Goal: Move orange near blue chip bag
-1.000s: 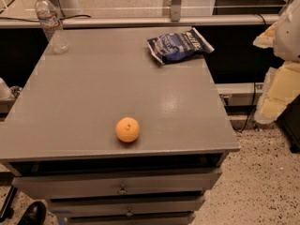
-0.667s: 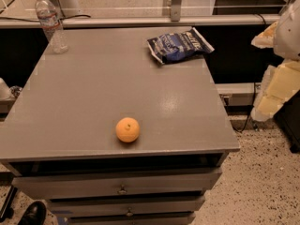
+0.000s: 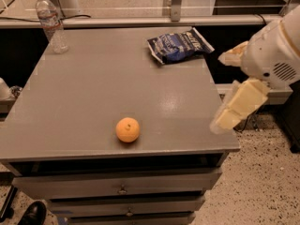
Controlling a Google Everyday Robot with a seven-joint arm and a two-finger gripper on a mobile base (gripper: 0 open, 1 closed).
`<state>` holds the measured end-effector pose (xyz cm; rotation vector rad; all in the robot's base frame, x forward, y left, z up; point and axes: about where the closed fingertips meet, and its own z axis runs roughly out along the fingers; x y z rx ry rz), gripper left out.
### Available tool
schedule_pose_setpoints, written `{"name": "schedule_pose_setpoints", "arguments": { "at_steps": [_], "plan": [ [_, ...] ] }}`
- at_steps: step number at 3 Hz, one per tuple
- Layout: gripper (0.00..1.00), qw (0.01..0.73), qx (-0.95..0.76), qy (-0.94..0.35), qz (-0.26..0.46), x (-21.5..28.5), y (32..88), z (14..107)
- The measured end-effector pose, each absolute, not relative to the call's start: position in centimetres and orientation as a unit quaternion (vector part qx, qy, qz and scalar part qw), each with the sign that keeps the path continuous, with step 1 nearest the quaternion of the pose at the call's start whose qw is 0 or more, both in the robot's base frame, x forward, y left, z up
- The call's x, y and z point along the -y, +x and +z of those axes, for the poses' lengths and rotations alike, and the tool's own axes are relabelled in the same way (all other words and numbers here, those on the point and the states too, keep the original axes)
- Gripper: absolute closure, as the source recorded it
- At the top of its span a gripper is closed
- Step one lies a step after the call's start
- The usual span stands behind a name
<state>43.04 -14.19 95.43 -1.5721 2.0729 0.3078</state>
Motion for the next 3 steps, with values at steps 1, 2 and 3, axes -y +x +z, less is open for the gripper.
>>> {"name": "schedule_pose_setpoints", "arguments": {
  "at_steps": [1,2,3],
  "plan": [
    [0.00,0.281,-0.733,-0.593,0.179,9.00,40.58,93.70],
    [0.00,0.281,-0.733,-0.594,0.178,9.07,40.61,93.76],
    [0.00,0.298,-0.718,-0.603,0.178,8.32,40.53,93.22]
  ]
}}
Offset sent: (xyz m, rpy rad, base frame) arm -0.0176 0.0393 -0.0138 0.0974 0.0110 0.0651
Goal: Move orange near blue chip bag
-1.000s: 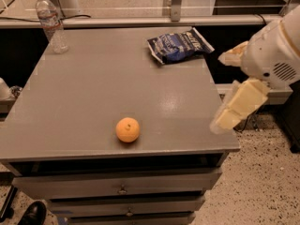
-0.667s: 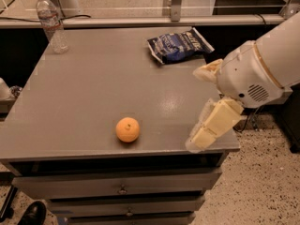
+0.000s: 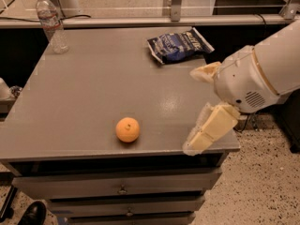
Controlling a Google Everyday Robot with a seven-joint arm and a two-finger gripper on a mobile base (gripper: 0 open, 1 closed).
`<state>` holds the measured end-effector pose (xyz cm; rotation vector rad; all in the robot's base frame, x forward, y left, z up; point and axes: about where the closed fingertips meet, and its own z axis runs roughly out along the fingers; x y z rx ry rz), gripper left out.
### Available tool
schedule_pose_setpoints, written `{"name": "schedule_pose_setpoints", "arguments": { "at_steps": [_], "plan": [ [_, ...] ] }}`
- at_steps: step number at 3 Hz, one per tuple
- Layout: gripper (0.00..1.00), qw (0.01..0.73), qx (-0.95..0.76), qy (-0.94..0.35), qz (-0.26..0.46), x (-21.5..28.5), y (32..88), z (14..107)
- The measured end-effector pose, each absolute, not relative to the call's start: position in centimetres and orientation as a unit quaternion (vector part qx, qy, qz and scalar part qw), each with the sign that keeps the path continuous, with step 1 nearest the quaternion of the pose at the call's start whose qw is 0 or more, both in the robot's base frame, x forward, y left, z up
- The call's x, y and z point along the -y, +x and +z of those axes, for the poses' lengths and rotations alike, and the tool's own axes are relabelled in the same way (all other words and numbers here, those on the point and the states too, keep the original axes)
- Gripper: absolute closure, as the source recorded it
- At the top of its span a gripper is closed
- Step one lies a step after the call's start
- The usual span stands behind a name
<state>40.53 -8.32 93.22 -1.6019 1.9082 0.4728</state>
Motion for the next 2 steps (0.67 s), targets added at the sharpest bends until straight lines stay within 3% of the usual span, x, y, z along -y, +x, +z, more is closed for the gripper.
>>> {"name": "schedule_pose_setpoints", "arguments": {
  "at_steps": [2],
  "plan": [
    [0.00,0.335,-0.646,-0.665,0.166,3.3,41.2,88.8]
  ]
}}
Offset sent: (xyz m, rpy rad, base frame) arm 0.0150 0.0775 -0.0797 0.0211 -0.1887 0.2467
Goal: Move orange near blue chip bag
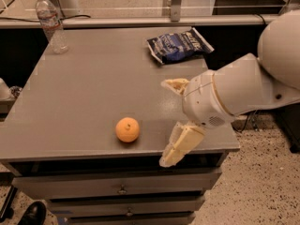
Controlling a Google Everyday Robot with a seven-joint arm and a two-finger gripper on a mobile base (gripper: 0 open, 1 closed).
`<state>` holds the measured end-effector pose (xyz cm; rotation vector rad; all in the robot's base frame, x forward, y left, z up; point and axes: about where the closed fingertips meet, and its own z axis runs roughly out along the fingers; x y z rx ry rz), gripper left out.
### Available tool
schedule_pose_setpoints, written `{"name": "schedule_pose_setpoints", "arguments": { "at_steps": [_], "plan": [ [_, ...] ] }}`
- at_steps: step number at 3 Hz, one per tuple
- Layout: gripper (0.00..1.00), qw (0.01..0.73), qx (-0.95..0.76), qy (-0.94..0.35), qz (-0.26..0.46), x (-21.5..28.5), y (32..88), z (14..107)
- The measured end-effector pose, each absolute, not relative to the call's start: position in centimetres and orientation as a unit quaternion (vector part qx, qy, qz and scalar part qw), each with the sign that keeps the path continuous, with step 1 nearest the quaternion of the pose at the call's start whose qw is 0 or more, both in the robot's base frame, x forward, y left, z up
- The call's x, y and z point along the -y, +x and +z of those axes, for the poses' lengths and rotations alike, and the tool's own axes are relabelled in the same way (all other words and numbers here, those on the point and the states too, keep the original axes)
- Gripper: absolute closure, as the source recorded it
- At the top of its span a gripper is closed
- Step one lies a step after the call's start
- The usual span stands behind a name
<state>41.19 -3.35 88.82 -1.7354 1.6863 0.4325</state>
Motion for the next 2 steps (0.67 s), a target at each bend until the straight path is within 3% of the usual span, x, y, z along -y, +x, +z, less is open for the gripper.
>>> {"name": "schedule_pose_setpoints", "arguments": {
  "at_steps": [2],
  "plan": [
    [0.00,0.358,-0.630,-0.662,0.189,-1.2,42.8,85.7]
  ]
}}
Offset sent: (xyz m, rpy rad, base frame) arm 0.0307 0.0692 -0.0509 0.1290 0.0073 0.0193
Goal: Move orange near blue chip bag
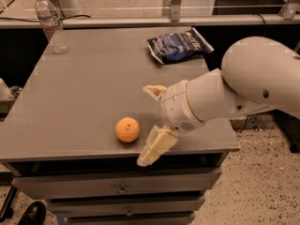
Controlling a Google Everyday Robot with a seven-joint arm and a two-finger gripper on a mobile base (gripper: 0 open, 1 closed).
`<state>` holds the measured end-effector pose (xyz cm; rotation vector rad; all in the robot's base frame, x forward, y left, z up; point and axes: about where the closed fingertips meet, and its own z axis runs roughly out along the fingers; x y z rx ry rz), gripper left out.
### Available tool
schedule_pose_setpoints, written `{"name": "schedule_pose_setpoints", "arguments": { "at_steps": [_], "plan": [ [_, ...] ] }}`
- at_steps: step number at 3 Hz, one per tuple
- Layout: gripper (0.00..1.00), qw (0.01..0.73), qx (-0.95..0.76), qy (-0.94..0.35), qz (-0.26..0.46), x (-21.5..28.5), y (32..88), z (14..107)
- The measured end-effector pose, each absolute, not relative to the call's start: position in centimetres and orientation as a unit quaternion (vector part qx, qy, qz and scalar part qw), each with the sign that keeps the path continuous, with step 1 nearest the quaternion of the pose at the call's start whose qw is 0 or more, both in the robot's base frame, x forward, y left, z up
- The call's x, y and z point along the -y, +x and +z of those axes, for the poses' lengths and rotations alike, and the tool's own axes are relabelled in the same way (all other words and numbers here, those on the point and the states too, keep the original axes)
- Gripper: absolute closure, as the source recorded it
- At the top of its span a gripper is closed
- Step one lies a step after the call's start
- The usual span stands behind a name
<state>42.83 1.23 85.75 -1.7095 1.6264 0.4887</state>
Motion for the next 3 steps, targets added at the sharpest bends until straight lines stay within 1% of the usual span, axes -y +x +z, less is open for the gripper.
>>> {"name": "schedule_pose_setpoints", "arguments": {
  "at_steps": [1,2,3],
  "plan": [
    [0.00,0.372,-0.632,-0.647,0.208,-2.9,43.6,84.9],
    [0.14,0.377,-0.636,-0.635,0.223,-4.4,44.1,84.3],
    [0.38,0.379,-0.644,-0.623,0.231,-4.5,44.4,83.9]
  ]
}}
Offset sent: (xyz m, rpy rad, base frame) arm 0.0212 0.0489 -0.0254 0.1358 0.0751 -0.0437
